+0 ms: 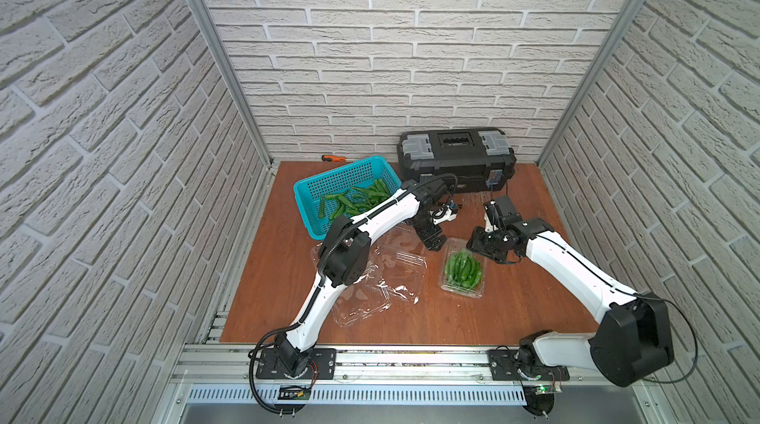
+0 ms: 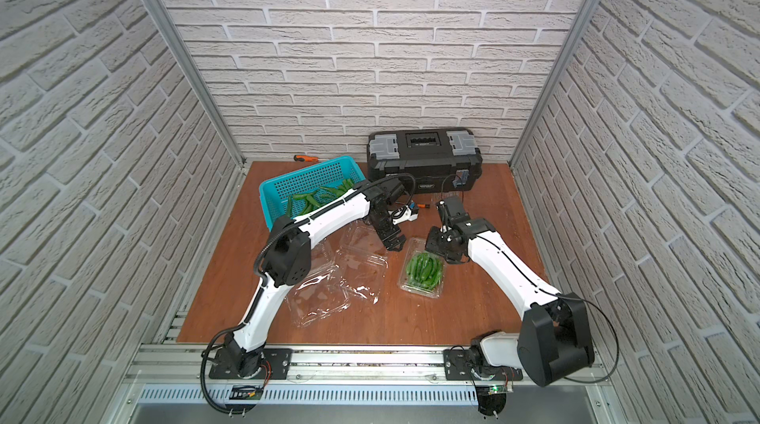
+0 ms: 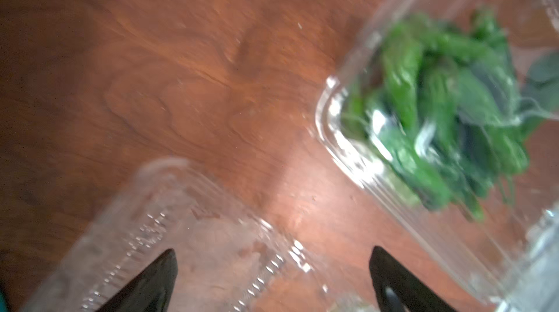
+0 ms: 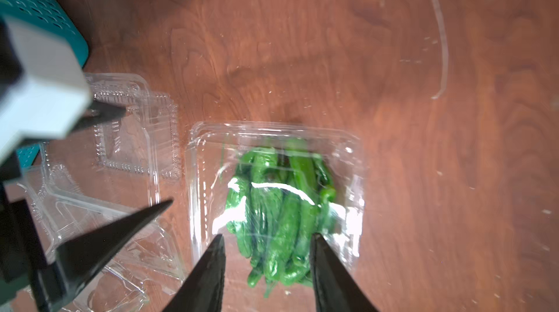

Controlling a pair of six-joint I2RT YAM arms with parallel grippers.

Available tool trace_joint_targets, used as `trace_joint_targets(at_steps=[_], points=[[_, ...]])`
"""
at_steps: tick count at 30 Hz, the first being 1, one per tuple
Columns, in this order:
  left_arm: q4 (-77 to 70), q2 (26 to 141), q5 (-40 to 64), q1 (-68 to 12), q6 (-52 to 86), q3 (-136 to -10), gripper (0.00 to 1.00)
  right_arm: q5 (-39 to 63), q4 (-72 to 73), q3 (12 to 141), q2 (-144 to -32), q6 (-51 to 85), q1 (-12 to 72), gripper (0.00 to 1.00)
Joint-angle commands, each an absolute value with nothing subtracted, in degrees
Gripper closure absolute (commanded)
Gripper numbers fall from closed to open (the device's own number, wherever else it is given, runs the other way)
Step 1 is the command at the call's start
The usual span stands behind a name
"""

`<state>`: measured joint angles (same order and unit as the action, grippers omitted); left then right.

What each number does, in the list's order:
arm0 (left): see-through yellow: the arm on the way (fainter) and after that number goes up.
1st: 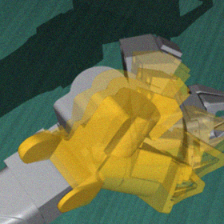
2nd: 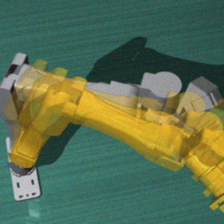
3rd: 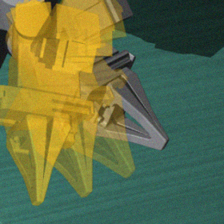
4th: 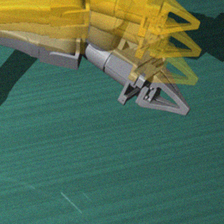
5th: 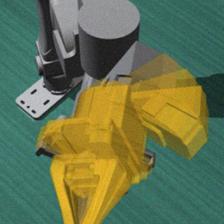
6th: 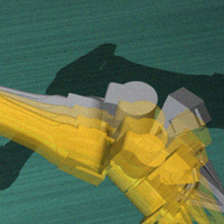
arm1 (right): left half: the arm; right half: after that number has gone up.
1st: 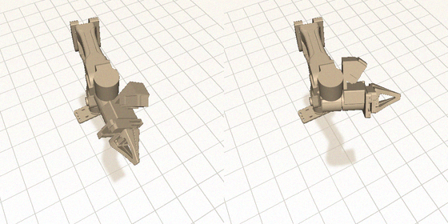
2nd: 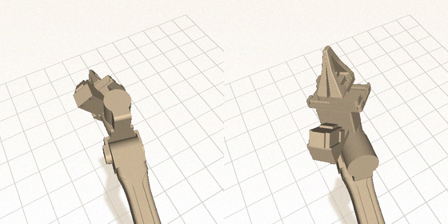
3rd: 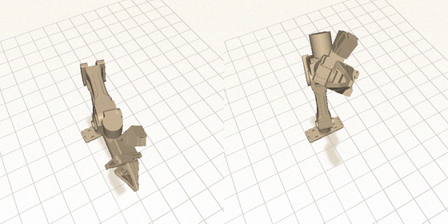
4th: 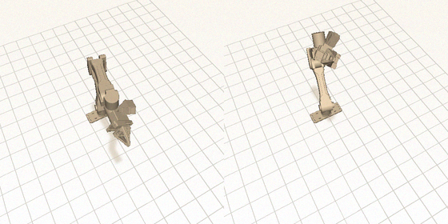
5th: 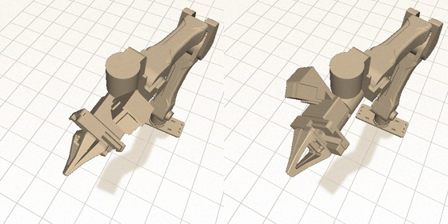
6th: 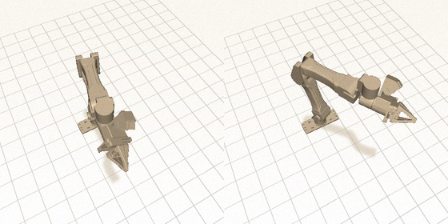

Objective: Take small green peppers out of containers
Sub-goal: Open the packing box at the center of the board.

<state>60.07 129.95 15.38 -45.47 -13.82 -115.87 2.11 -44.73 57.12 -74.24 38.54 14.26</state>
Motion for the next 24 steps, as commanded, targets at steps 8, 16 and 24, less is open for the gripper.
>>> trace_joint_targets(at_steps=[8,16,24], points=[[60.5,114.7,40.0,-34.8,-18.9,-100.0,0.02,-1.8,-46.8,56.4,-75.1,39.7,12.4,0.53],[54.0,115.3,23.3,-28.5,-10.4,-99.6,0.02,3.3,-45.0,55.0,-78.7,38.2,11.5,0.55],[44.4,118.0,21.3,-35.8,0.2,-106.5,0.02,4.2,-43.2,52.1,-79.3,37.6,11.4,0.55]])
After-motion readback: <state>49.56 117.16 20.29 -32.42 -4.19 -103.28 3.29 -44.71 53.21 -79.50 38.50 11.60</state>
